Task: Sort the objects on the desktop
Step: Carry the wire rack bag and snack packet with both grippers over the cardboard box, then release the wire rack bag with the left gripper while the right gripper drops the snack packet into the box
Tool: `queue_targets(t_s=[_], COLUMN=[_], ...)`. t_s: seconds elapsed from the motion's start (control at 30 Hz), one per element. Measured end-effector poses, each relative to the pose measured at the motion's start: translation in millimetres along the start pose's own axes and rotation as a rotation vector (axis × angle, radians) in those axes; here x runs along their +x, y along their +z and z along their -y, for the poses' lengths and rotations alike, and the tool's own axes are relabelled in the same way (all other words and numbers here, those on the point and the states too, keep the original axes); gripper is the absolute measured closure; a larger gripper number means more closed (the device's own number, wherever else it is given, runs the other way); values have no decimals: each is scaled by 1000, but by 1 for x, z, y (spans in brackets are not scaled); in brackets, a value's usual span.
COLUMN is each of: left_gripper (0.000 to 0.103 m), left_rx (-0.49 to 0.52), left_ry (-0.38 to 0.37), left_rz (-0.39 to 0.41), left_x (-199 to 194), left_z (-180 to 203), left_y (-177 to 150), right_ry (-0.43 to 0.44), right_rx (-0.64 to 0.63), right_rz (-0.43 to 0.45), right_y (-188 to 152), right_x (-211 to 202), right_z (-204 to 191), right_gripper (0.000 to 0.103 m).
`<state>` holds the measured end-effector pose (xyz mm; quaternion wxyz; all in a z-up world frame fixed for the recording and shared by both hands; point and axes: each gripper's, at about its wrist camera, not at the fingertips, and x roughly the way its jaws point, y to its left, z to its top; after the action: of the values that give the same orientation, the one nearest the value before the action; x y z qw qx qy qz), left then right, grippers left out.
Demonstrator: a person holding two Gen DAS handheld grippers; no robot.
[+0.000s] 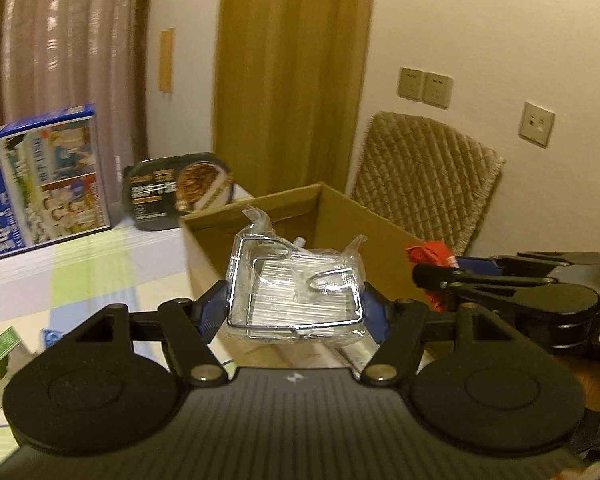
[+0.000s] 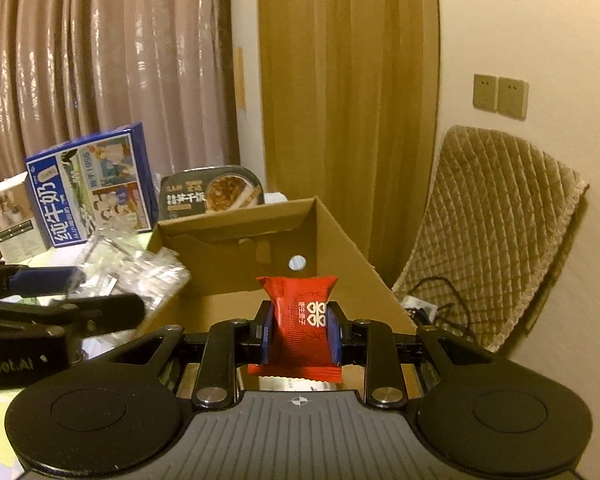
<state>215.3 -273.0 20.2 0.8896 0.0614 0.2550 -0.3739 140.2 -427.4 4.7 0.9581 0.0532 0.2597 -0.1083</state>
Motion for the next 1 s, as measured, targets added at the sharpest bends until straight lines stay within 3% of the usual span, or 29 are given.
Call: queue_targets(t_s=[0.2,0.73,1.0], left_gripper=[39,36,33], left_rx=[27,16,21], left_ry=[-43,-46,-2], left_rz=[-25,-48,-37], left_x=[14,27,23], left_z=[19,22,13], left_y=[-2,-9,-10], right_ry=[1,3,8], right_rx=[4,14,20], right_rz=[-16,-42,-46], right_y=[-1,-3,-3], right_x=[4,9,10], right_z=[5,9,9], right_gripper=[79,79,79])
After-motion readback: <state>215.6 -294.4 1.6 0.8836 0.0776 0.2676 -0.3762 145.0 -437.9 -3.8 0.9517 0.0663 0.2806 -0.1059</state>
